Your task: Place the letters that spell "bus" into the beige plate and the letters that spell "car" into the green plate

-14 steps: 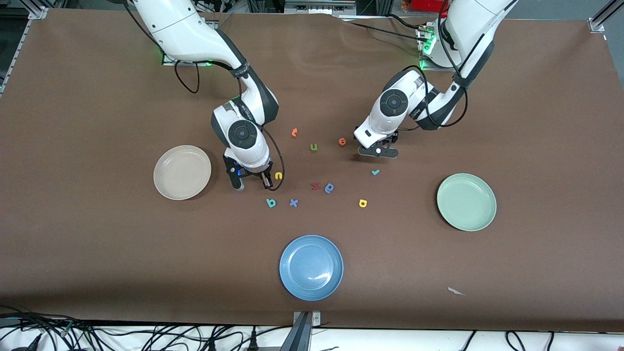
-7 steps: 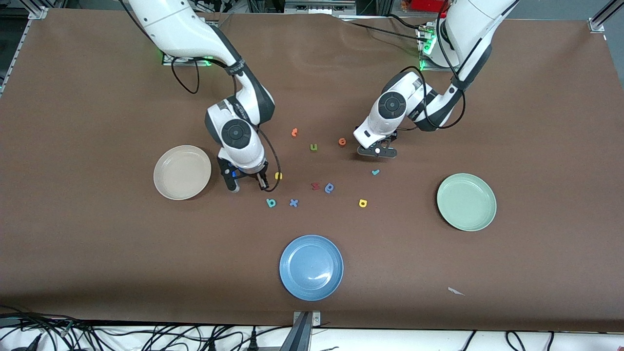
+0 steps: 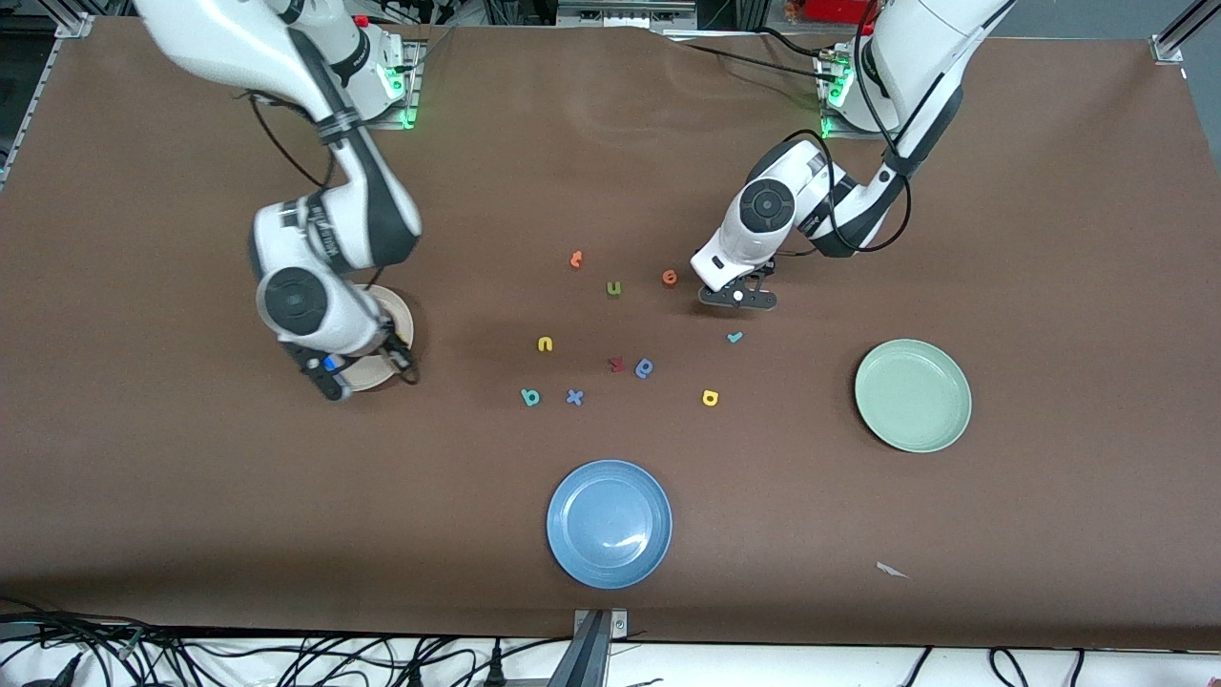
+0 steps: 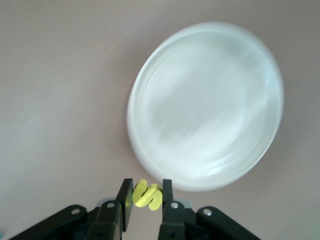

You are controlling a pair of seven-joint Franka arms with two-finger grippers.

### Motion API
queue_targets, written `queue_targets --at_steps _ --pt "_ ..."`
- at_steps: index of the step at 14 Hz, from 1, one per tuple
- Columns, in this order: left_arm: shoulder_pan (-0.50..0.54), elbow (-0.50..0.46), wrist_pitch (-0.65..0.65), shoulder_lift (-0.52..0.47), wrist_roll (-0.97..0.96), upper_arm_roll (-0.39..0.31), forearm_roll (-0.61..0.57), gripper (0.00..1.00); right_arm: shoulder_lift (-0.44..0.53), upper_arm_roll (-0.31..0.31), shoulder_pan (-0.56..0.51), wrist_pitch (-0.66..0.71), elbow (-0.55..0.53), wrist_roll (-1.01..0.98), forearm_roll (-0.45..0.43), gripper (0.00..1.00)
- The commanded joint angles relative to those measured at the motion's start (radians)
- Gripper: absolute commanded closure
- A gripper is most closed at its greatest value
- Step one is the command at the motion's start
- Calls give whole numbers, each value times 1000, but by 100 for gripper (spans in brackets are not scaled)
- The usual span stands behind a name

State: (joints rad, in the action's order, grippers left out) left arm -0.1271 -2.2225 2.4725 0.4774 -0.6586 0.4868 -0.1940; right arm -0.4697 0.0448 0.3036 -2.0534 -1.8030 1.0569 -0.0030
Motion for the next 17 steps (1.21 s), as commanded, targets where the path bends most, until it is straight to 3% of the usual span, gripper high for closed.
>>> queue_targets --at_steps 1,3,4,5,6,10,14,17 --pt "3 12 -15 6 -3 3 -25 68 26 35 -15 -87 -126 -144 18 91" --pt "3 12 -15 10 -3 1 -27 71 17 49 -17 -221 -215 -172 18 90" --pt "3 12 -14 12 -1 1 -27 73 16 49 -18 -238 -234 -178 18 80" --pt "3 12 -14 13 -1 1 -30 74 20 49 -21 -232 -234 -181 18 50" --pt "3 12 -14 13 -1 1 -30 77 28 49 -21 -220 -231 -170 18 1" --pt "20 67 -53 4 -3 3 -31 83 83 26 -17 -154 -207 -160 20 0" --pt "101 248 -254 6 123 1 -22 84 72 -112 2 -194 -180 19 84 0" --pt "197 287 -267 4 258 -2 -31 88 45 -158 70 -275 -165 132 94 0"
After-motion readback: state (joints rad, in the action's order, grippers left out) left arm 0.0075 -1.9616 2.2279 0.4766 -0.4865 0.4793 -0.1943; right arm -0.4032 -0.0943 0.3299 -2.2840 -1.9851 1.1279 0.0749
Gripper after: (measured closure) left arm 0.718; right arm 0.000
